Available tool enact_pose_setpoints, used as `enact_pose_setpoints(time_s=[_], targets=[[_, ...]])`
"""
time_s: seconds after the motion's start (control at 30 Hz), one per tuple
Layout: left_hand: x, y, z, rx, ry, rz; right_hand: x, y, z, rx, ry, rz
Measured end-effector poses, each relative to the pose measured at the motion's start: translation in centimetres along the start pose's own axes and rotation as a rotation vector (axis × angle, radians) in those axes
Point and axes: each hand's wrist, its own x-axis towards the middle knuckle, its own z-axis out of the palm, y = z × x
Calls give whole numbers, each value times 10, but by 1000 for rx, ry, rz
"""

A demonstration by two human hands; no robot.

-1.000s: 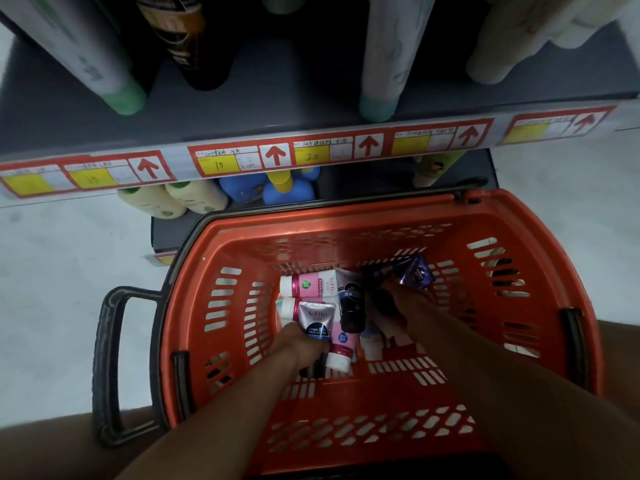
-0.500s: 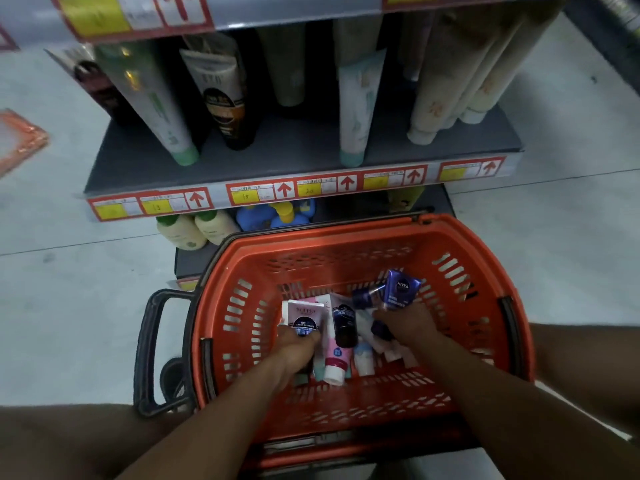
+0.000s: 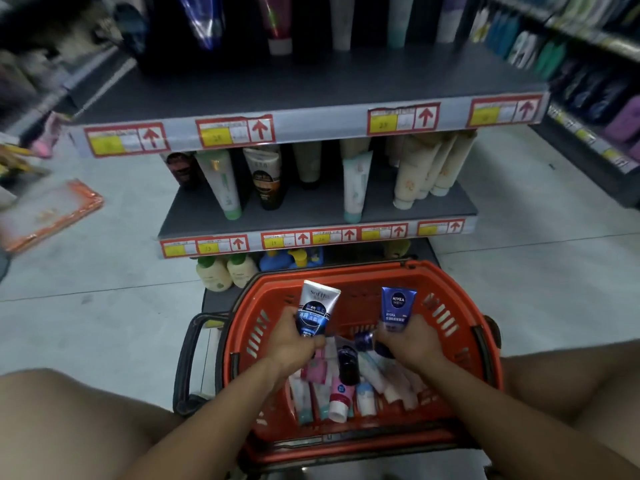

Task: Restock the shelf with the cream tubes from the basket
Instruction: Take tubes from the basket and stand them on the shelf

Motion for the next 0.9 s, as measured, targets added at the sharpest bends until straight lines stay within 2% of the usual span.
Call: enact_pose_setpoints(time_s=[0.17, 0.4, 0.57, 0.77, 0.9], targets=[[-19, 30, -25, -11, 148, 203, -13, -26, -20, -24, 53, -105], [-51, 85, -64, -36, 348, 423, -54, -97, -59, 24, 214, -349], [-59, 115, -90, -13, 487, 549, -72, -145, -81, 78, 321, -505], [-64, 146, -128, -22, 572, 658, -73, -198, -98, 148, 446, -593], [-62, 169, -156, -4, 665, 697, -67, -237, -107, 205, 468, -648]])
